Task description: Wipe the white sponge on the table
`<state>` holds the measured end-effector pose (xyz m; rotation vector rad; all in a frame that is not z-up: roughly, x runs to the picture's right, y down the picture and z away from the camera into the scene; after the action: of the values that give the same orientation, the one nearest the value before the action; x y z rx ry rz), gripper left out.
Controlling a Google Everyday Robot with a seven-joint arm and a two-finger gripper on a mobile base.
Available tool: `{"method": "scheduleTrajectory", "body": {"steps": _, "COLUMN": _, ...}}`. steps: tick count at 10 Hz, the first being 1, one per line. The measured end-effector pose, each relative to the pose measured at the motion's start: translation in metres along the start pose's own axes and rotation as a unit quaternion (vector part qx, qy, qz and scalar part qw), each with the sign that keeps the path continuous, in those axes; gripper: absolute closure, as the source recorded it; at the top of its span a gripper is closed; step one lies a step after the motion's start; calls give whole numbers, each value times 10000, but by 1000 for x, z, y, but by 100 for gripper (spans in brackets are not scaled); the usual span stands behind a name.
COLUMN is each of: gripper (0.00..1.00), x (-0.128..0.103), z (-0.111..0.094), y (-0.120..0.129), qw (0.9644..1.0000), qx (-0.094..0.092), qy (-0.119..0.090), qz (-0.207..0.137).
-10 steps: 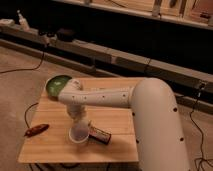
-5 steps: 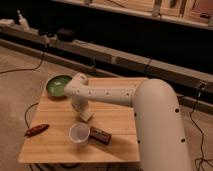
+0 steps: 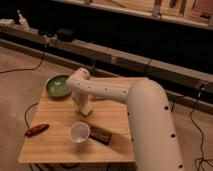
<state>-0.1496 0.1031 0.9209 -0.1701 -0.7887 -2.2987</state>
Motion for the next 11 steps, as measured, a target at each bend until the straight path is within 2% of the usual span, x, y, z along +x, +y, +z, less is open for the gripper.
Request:
{"method": "scheduleTrajectory", "body": {"steps": 4, "gripper": 93, "x": 57, "z": 20, "y": -32, "qw": 9974, "qx": 115, "qy": -127, "qz": -694}}
{"method": "scheduleTrajectory", "body": {"steps": 6, "gripper": 78, "x": 78, "z": 24, "y": -56, "qw": 9940, "qx": 152, "qy": -162, "qz": -1067}}
{"method": "scheduleTrajectory", "body": {"steps": 7, "gripper": 74, "x": 85, "z": 25, "y": -70, "qw": 9918, "qx": 167, "qy": -192, "qz": -1251}}
{"method": "scheduleTrajectory", "body": {"steps": 8, "gripper": 74, "x": 89, "z": 23, "y": -83, "qw": 9899, "qx": 185, "qy": -219, "qz": -1390}}
{"method": "scheduleTrajectory", "body": {"steps": 11, "gripper": 74, "x": 82, "z": 16, "y": -123, "qw": 9833, "qx": 336, "qy": -383, "qz": -1745}}
